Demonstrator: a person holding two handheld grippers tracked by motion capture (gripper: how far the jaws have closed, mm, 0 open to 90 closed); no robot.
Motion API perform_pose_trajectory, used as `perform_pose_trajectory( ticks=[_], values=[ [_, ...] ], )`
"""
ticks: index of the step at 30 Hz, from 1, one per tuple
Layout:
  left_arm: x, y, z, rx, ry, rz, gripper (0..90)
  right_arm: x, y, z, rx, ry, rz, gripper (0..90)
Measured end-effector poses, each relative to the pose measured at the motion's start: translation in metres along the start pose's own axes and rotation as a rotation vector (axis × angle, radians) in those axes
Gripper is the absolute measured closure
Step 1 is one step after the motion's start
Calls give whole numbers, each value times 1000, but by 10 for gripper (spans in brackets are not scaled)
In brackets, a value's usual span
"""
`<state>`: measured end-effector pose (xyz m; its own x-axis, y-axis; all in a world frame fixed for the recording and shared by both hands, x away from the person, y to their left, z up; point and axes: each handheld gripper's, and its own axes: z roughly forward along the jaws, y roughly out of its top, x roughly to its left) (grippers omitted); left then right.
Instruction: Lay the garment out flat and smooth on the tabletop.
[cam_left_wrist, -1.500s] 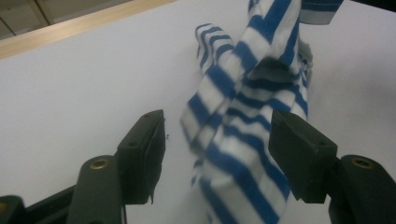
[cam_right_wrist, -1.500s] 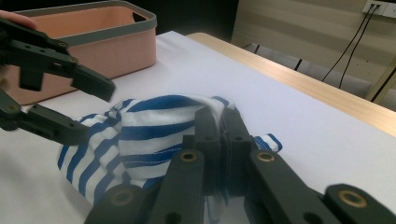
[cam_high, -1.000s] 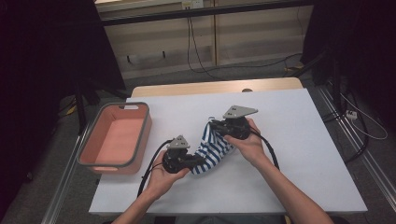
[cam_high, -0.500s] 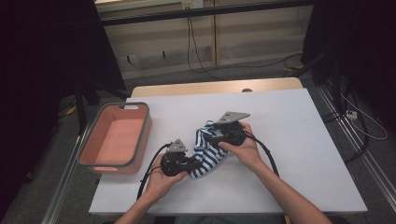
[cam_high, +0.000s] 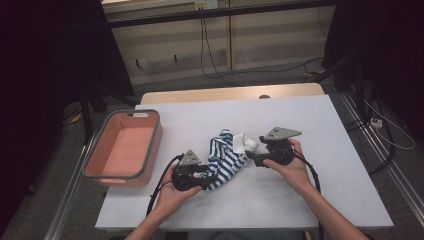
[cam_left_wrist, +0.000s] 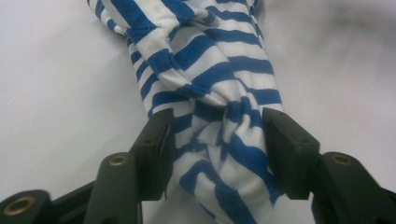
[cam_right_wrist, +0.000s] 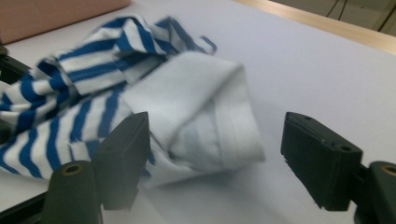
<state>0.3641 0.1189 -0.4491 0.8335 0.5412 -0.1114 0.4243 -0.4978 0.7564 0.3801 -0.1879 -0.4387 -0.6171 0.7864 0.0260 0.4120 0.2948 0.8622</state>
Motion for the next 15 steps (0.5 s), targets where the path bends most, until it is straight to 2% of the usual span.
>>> perform_pose_trajectory(
  ticks=[5, 6, 9, 11, 12, 13, 14, 15],
  values=[
    [2, -1, 2, 8, 14, 9, 476, -6, -10, 9, 44, -6, 11, 205],
    [4, -1, 2, 15, 15, 7, 474, -5, -11, 15, 63, 9, 13, 189],
    [5, -2, 2, 15, 19, 7, 462, 1, -11, 20, 69, 32, -9, 199],
    [3, -2, 4, 20, 24, 22, 459, 3, -11, 22, 71, 33, -21, 192],
    [2, -2, 6, 22, 19, 22, 453, 7, -13, 26, 90, 32, -48, 219],
    [2, -2, 6, 22, 19, 22, 449, 7, -13, 26, 90, 32, -48, 219],
    [2, -3, 7, 24, 19, 20, 443, 11, -13, 29, 97, 39, -78, 306],
    [2, -3, 7, 24, 19, 20, 441, 11, -13, 29, 97, 39, -78, 306]
  ],
)
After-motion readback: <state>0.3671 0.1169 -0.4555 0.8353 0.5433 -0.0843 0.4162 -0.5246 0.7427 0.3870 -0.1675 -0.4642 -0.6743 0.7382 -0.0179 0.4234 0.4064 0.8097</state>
